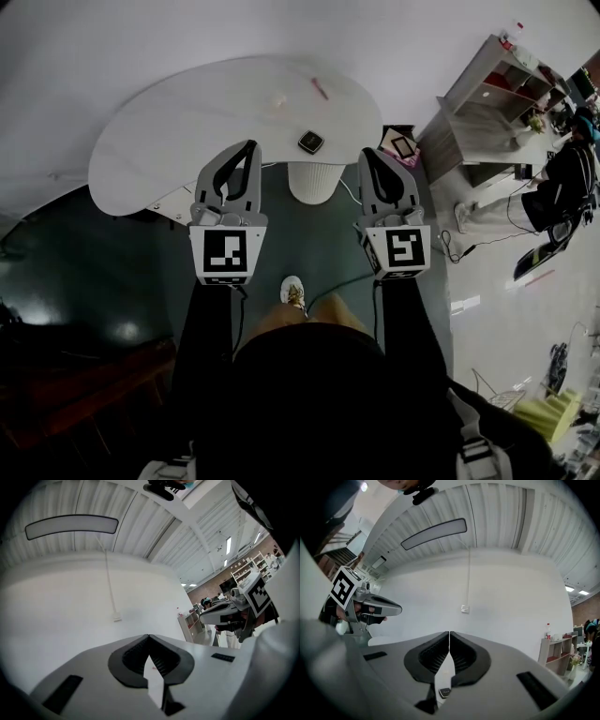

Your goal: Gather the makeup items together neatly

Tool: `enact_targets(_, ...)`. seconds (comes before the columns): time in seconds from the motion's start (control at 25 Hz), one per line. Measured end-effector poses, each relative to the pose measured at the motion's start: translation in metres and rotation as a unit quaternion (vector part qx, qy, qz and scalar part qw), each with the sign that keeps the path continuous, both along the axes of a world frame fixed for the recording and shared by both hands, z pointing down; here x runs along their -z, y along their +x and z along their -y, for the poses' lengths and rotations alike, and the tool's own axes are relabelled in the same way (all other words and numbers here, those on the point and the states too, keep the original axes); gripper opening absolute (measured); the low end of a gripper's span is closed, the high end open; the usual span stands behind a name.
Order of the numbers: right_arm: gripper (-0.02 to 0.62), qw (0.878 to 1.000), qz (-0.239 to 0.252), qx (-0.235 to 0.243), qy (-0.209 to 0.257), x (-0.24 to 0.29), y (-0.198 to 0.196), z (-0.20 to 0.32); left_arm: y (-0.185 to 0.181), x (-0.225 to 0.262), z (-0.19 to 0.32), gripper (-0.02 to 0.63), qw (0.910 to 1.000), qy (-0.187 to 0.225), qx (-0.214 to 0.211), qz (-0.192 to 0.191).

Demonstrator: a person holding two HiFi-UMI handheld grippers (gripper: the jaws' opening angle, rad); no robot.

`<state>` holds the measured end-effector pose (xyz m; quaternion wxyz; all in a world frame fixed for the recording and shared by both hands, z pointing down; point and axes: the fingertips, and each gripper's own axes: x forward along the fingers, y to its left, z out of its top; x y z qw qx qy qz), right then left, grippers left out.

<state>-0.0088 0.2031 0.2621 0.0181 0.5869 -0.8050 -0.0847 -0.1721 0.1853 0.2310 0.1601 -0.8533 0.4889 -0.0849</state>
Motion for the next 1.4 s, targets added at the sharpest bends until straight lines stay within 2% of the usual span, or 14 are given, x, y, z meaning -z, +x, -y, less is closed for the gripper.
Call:
enact_targets(0.2, 0.028, 1.000, -0.009, -0.006, 0.005, 0.004, -0.017, 0.020, -0.014, 0.000, 0.025, 0.015, 1.0000, -0.001, -0.008, -0.005)
enact_targets(0.48, 0.028, 1.000, -0.016, -0.019, 0.003, 0.001, -0.013, 0.030, -0.018, -0.008, 0.038, 0.015, 0.9998, -0.010, -0.014, -0.013)
enact_targets(0.88, 0.028, 1.000, -0.013, -0.021, 0.002, -0.001, 0.002, 0.055, 0.001, -0.013, 0.065, 0.015, 0.9996, -0.017, -0.019, -0.012)
enact_targets(1.08, 0.028, 1.000, -0.002, -0.011, 0.006, -0.006, 0.012, 0.095, 0.018, -0.022, 0.094, 0.015, 0.9996, -0.022, -0.016, -0.011)
enact_targets(1.4, 0.028, 1.000, 0.004, 0.027, 0.007, -0.010, 0.033, 0.192, 0.049, -0.037, 0.173, 0.015, 0.9994, -0.034, 0.010, -0.001)
